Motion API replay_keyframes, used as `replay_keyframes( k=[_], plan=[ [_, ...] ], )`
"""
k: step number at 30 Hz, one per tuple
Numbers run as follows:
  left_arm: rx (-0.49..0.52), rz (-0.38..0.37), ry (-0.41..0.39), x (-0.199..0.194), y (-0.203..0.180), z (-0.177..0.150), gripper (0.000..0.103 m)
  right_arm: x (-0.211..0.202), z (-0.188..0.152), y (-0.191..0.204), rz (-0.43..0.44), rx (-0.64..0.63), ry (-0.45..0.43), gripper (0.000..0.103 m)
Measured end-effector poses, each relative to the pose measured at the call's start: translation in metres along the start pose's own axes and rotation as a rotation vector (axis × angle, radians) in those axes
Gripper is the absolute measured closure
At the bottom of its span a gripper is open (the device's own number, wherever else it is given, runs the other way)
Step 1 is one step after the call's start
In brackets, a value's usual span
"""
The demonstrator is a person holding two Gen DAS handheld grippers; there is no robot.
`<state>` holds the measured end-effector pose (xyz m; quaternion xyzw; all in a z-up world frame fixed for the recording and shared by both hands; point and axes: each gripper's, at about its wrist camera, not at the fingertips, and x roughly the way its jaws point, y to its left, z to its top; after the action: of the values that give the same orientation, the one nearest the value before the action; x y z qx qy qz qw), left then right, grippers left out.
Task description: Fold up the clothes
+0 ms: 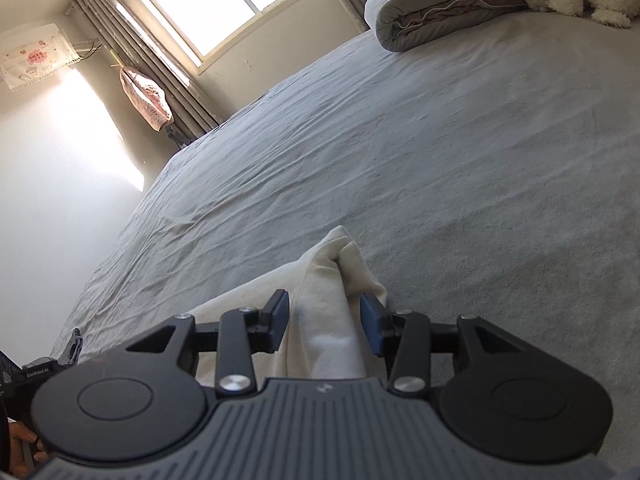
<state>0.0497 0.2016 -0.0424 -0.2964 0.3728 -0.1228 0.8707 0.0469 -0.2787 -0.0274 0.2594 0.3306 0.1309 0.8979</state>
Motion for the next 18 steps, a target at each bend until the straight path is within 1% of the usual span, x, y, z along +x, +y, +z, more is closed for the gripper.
replay_keyframes(
  k=[1, 2, 3, 4, 5, 6, 7, 9, 12, 13, 15, 16, 17, 18],
  plan=[
    [0.007, 0.003, -0.005, 0.002, -0.002, 0.000, 0.067, 0.004, 0.000, 0.000, -0.003, -0.004, 0.003, 0.059],
    [0.024, 0.013, -0.011, 0.005, -0.005, -0.001, 0.071, 0.007, -0.001, 0.001, -0.004, -0.010, 0.001, 0.059],
    [0.042, 0.026, -0.021, 0.006, -0.008, -0.002, 0.075, 0.009, -0.002, 0.001, -0.005, -0.016, -0.002, 0.061],
    [0.075, 0.040, -0.040, 0.006, -0.012, -0.003, 0.080, 0.010, -0.003, 0.002, -0.006, -0.021, -0.004, 0.071],
    [0.100, 0.040, -0.057, 0.005, -0.015, -0.004, 0.085, 0.011, -0.005, 0.003, -0.010, -0.041, -0.012, 0.078],
    [0.117, 0.032, -0.076, 0.003, -0.017, -0.004, 0.085, 0.008, -0.005, 0.007, -0.010, -0.063, -0.028, 0.083],
    [0.132, 0.030, -0.095, 0.000, -0.019, -0.004, 0.085, 0.005, -0.006, 0.010, -0.009, -0.085, -0.047, 0.086],
    [0.169, 0.043, -0.113, 0.001, -0.019, -0.005, 0.085, -0.002, -0.007, 0.014, -0.002, -0.116, -0.073, 0.088],
    [0.197, 0.081, -0.133, -0.001, -0.020, -0.007, 0.084, 0.006, -0.015, 0.012, -0.037, -0.165, -0.051, 0.088],
    [0.206, 0.094, -0.140, -0.001, -0.021, -0.008, 0.083, 0.010, -0.017, 0.012, -0.050, -0.184, -0.041, 0.088],
    [0.224, 0.121, -0.154, -0.003, -0.022, -0.010, 0.072, 0.013, -0.019, 0.012, -0.070, -0.205, -0.036, 0.087],
    [0.233, 0.134, -0.161, -0.003, -0.022, -0.010, 0.059, 0.010, -0.019, 0.013, -0.077, -0.204, -0.044, 0.083],
    [0.242, 0.147, -0.168, -0.004, -0.023, -0.011, 0.055, 0.007, -0.019, 0.016, -0.085, -0.210, -0.061, 0.081],
    [0.250, 0.160, -0.175, -0.004, -0.024, -0.012, 0.055, 0.002, -0.020, 0.021, -0.098, -0.237, -0.090, 0.078]
  ],
)
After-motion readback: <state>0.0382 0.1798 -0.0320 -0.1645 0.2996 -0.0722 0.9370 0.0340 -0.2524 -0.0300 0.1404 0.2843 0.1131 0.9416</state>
